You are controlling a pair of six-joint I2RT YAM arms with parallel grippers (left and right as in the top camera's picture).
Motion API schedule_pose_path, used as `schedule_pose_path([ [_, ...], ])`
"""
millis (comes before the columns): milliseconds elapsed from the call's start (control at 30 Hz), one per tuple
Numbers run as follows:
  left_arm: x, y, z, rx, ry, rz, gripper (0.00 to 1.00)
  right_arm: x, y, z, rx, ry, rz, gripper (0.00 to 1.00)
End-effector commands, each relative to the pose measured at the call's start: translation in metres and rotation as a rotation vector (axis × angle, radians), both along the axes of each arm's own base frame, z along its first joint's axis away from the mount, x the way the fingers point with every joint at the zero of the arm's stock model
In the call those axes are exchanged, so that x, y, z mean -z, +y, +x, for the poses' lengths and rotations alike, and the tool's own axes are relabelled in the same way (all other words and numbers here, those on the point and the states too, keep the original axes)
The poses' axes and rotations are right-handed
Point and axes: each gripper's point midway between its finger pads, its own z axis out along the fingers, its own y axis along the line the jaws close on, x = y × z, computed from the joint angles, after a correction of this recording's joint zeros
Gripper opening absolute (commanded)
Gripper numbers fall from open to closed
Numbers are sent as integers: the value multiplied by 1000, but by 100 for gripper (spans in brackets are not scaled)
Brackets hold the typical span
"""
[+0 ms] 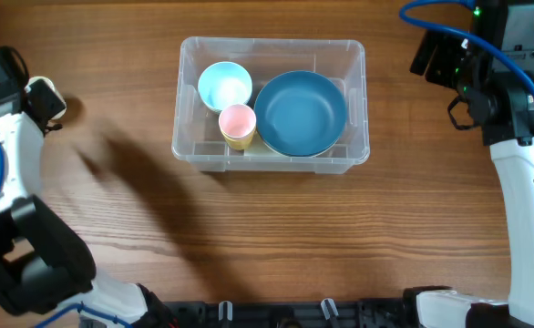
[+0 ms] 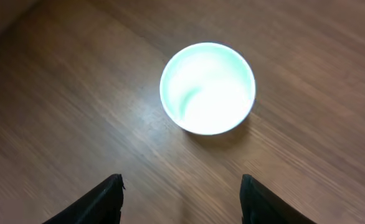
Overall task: Pack container
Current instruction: 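Move the left gripper to the cream cup at the left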
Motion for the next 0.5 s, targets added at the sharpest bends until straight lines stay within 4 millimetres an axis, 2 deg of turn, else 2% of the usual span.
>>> schedule_pose_path([
  [0, 29, -1, 17, 101, 13, -22, 59, -2, -2, 4, 13, -6, -6, 100],
  [133, 39, 2, 33, 161, -5, 10, 59, -2, -2, 4, 13, -6, -7, 100],
  [300, 33, -1, 49, 275, -37, 59, 60, -2, -2, 4, 13, -6, -6, 100],
  [367, 32, -8, 55, 350, -52, 60, 60, -2, -2, 4, 13, -6, -6, 100],
  [467, 40, -10, 59, 381, -47, 60, 57, -2, -2, 4, 13, -6, -6, 100],
])
